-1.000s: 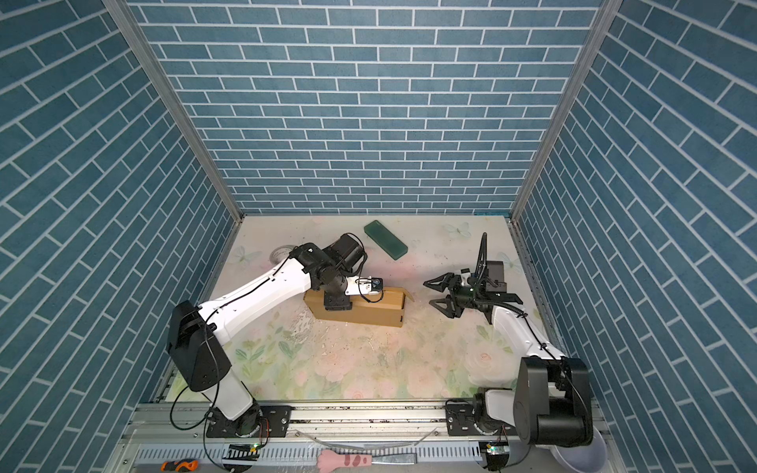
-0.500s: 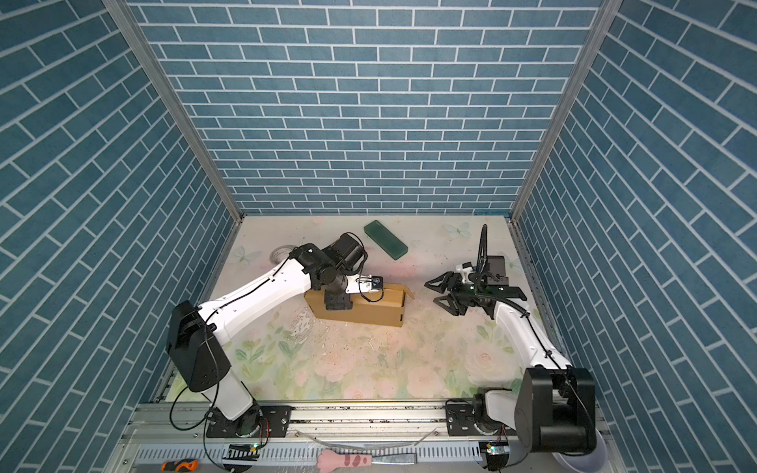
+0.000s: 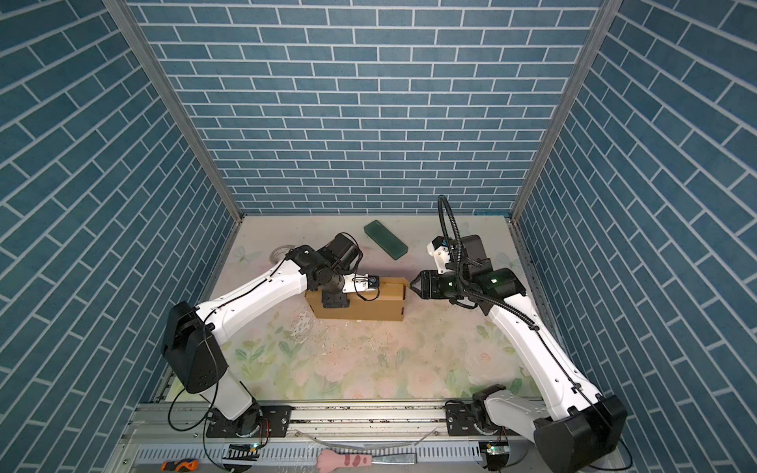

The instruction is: Fold the paper box

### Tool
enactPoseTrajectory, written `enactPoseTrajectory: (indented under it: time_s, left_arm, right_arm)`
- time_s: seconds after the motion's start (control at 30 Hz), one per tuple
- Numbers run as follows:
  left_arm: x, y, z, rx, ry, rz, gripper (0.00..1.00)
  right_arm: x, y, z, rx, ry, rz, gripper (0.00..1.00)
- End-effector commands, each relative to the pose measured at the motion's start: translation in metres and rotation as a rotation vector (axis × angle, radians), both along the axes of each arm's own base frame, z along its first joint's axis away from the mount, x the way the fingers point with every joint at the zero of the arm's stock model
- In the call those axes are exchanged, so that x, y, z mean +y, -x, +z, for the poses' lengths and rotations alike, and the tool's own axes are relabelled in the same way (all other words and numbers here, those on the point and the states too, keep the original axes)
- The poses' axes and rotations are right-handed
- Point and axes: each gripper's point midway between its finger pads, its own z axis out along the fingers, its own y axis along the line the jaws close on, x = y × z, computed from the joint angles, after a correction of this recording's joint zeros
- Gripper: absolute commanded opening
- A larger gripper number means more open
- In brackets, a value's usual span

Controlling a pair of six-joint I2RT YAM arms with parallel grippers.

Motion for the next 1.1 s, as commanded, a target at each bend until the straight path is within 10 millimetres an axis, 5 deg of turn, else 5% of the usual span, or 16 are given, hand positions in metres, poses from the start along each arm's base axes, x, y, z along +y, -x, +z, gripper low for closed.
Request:
enactPoseTrajectory:
  time_s: [0.0, 0.33, 0.57, 0.87, 1.07]
  left_arm:
    - [0.0, 0.001, 0.002, -0.005, 0.028, -0.009, 0.75]
    - [-0.002, -0.003, -0.007, 0.033, 0.047, -0.009, 0.72]
    - [0.0, -0.007, -0.013, 0.053, 0.052, -0.003, 0.7]
    - [-0.002, -0.009, -0.02, 0.074, 0.053, -0.01, 0.69]
    - [-0.002, -0.009, -0.022, 0.077, 0.057, -0.012, 0.68]
  right_arm:
    - [-0.017, -0.006, -0.017, 0.013, 0.148, -0.019, 0.58]
    - [0.034, -0.02, -0.026, 0.095, -0.192, -0.056, 0.63]
    - [0.03, -0.026, -0.055, 0.103, -0.16, -0.083, 0.61]
    - [0.04, -0.037, -0.069, 0.122, -0.187, -0.075, 0.51]
    - [0.036, -0.037, -0.096, 0.163, -0.149, -0.08, 0.32]
